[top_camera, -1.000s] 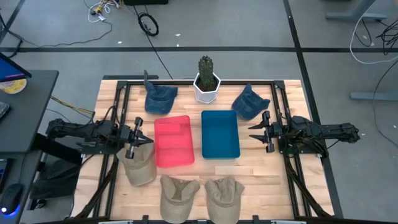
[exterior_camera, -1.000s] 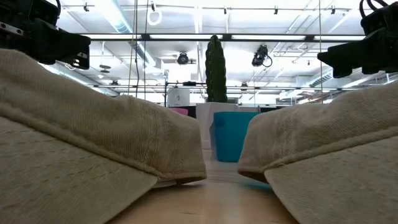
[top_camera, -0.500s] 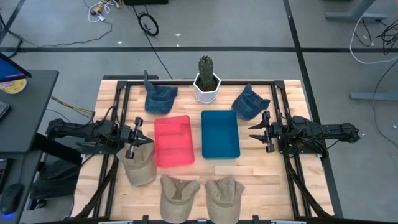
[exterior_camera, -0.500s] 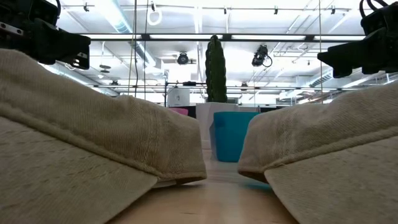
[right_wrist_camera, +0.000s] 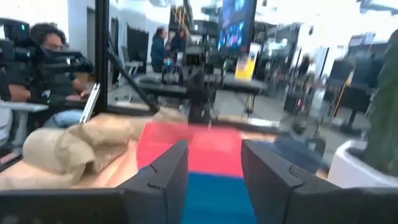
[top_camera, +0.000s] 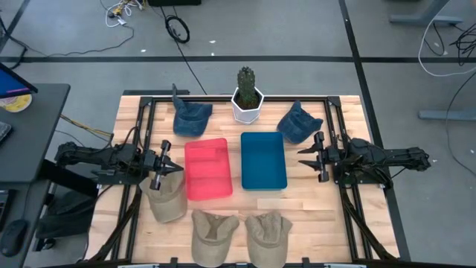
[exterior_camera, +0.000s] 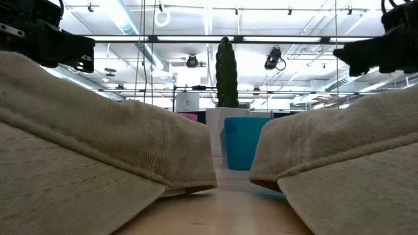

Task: Pick & Place hat
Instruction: Put the right blue cap into the blue bin

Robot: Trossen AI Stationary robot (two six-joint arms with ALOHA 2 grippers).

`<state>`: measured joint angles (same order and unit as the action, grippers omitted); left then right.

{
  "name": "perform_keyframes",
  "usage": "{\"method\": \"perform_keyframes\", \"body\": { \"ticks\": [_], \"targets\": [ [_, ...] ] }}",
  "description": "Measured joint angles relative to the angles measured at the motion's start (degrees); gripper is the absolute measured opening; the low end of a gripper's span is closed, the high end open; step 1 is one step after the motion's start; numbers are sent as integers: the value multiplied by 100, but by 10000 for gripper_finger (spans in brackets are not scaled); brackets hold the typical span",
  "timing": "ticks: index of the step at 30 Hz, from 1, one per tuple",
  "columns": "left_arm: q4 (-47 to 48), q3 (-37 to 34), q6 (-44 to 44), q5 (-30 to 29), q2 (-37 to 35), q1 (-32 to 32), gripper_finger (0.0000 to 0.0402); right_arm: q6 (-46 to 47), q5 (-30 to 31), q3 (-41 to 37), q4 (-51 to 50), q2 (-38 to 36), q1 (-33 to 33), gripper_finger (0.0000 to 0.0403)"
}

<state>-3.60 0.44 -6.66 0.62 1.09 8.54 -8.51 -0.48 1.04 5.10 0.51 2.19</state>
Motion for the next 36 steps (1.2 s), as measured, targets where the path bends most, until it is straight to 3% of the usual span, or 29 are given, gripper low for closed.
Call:
{"method": "perform_keyframes", "body": {
  "ticks": [20,36],
  "targets": [
    [-1,1,-2,0,0,1,3,602,-43,0,2193,-2,3,153],
    [0,1,0,0,1,0,3,42,-43,0,4308,-2,1,153]
  ]
}}
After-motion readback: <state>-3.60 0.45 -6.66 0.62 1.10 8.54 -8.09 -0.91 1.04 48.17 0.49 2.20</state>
